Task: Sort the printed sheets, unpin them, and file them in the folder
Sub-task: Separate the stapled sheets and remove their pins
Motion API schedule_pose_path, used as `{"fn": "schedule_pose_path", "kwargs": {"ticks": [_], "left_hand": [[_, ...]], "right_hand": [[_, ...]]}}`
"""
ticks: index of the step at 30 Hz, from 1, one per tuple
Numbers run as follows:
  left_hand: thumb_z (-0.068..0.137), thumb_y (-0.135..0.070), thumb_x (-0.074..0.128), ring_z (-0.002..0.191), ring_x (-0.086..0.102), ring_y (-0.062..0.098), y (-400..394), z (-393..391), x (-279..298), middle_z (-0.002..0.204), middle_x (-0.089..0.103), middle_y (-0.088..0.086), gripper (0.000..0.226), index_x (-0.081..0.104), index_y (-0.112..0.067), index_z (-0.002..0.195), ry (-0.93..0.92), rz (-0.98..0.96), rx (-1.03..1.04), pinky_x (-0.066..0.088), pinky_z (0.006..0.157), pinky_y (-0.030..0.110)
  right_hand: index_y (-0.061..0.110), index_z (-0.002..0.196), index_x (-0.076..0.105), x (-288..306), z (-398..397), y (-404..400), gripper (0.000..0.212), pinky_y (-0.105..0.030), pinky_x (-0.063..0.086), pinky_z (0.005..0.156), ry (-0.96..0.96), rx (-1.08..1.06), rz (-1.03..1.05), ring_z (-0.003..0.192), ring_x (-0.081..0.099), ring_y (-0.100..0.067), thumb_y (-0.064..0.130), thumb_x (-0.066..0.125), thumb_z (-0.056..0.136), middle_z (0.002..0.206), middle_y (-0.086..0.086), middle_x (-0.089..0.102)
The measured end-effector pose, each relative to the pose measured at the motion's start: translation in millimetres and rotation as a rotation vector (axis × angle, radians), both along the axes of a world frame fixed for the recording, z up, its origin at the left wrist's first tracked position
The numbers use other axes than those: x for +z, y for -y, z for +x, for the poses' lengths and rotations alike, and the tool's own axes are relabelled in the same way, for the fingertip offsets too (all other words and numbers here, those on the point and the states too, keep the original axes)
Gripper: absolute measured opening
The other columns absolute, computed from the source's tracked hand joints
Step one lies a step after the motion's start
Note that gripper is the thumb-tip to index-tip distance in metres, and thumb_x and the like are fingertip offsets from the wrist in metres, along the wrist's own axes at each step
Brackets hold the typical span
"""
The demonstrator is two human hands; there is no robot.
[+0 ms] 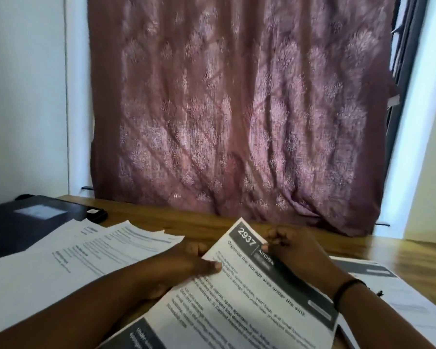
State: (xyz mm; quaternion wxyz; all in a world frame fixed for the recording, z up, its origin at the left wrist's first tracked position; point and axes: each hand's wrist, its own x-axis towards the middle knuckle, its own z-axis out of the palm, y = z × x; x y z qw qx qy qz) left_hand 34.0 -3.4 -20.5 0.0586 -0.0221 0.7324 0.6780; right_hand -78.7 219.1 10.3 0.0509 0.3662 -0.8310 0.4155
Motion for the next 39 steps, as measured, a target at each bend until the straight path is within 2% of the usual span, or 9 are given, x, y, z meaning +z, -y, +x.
{"fn": "schedule_pose_path", "kwargs": {"ticks": [4,8,12,18,24,26,29,34,39], "left_hand": [[0.092,-0.007,0.058,0.100,0.069,0.028,-6.3,3.0,-2.7,0.108,0.073,0.010,0.022,0.066,-0.008,0.113,-0.118,-0.055,0.170,0.052,0.095,0.045],[0.092,-0.006,0.057,0.100,0.069,0.027,-6.3,3.1,-6.3,0.106,0.073,0.010,0.022,0.065,-0.007,0.112,-0.142,-0.052,0.220,0.052,0.095,0.045],[0.091,-0.004,0.059,0.100,0.069,0.029,-7.0,1.0,-7.2,0.107,0.073,0.012,0.022,0.065,-0.007,0.112,-0.140,-0.022,0.194,0.052,0.094,0.046],[0.083,0.014,0.060,0.096,0.070,0.030,-6.1,-0.6,-10.2,0.107,0.072,0.016,0.047,0.051,-0.015,0.120,-0.207,0.042,0.200,0.058,0.075,0.039],[0.083,0.005,0.066,0.094,0.070,0.034,-0.1,1.6,-8.9,0.104,0.071,0.018,0.063,0.046,-0.043,0.119,-0.323,-0.093,0.235,0.057,0.079,0.052],[0.080,-0.001,0.070,0.097,0.069,0.032,0.6,1.3,-8.0,0.104,0.072,0.013,0.050,0.057,-0.038,0.110,-0.376,-0.142,0.250,0.054,0.085,0.054],[0.084,0.007,0.062,0.091,0.069,0.026,-1.8,1.9,-7.1,0.097,0.074,0.007,0.031,0.073,-0.023,0.089,-0.383,-0.231,0.271,0.052,0.085,0.046],[0.087,0.007,0.060,0.078,0.070,0.012,-6.4,2.9,-3.6,0.086,0.076,0.002,0.023,0.074,-0.011,0.083,-0.361,-0.219,0.273,0.053,0.069,0.022],[0.086,0.013,0.055,0.078,0.072,0.018,-10.0,3.3,-4.4,0.087,0.076,0.006,0.024,0.072,-0.004,0.081,-0.340,-0.103,0.238,0.056,0.067,0.025]], "right_hand": [[0.022,0.087,0.068,-5.7,8.5,10.2,0.016,-0.026,0.050,0.064,0.134,0.036,-0.129,0.063,0.065,-0.008,0.012,0.077,0.078,0.075,0.007,0.074],[0.017,0.086,0.069,-3.7,9.2,13.0,0.015,-0.011,0.046,0.051,0.167,-0.005,-0.208,0.052,0.061,0.001,0.009,0.078,0.077,0.064,0.010,0.071],[0.015,0.090,0.070,-1.5,5.0,10.0,0.018,-0.016,0.049,0.055,0.218,-0.011,-0.248,0.058,0.066,-0.008,0.011,0.079,0.075,0.073,-0.003,0.074],[0.019,0.080,0.071,-3.9,1.2,7.0,0.011,-0.011,0.043,0.052,0.177,0.011,-0.226,0.054,0.058,-0.003,0.011,0.078,0.077,0.064,0.004,0.071],[0.032,0.071,0.073,-1.1,-11.3,-5.5,0.011,-0.020,0.045,0.080,0.030,0.102,0.065,0.085,0.064,0.001,0.026,0.082,0.072,0.083,0.012,0.073],[0.037,0.071,0.074,0.5,-16.9,-10.3,0.015,-0.031,0.041,0.099,0.010,0.145,0.143,0.109,0.056,0.003,0.043,0.083,0.061,0.098,0.013,0.071],[0.025,0.077,0.078,8.6,-15.1,-19.5,0.026,-0.037,0.036,0.108,0.191,0.212,0.157,0.119,0.053,0.000,0.038,0.088,0.057,0.117,0.013,0.066],[0.005,0.076,0.070,13.6,-4.5,-19.9,0.034,-0.023,0.054,0.067,0.405,0.229,-0.113,0.073,0.068,-0.019,0.036,0.081,0.068,0.080,-0.005,0.074],[0.002,0.088,0.068,9.2,-5.2,-7.3,0.022,-0.018,0.050,0.051,0.368,0.075,-0.348,0.056,0.062,-0.011,0.014,0.078,0.073,0.072,-0.011,0.068]]}}
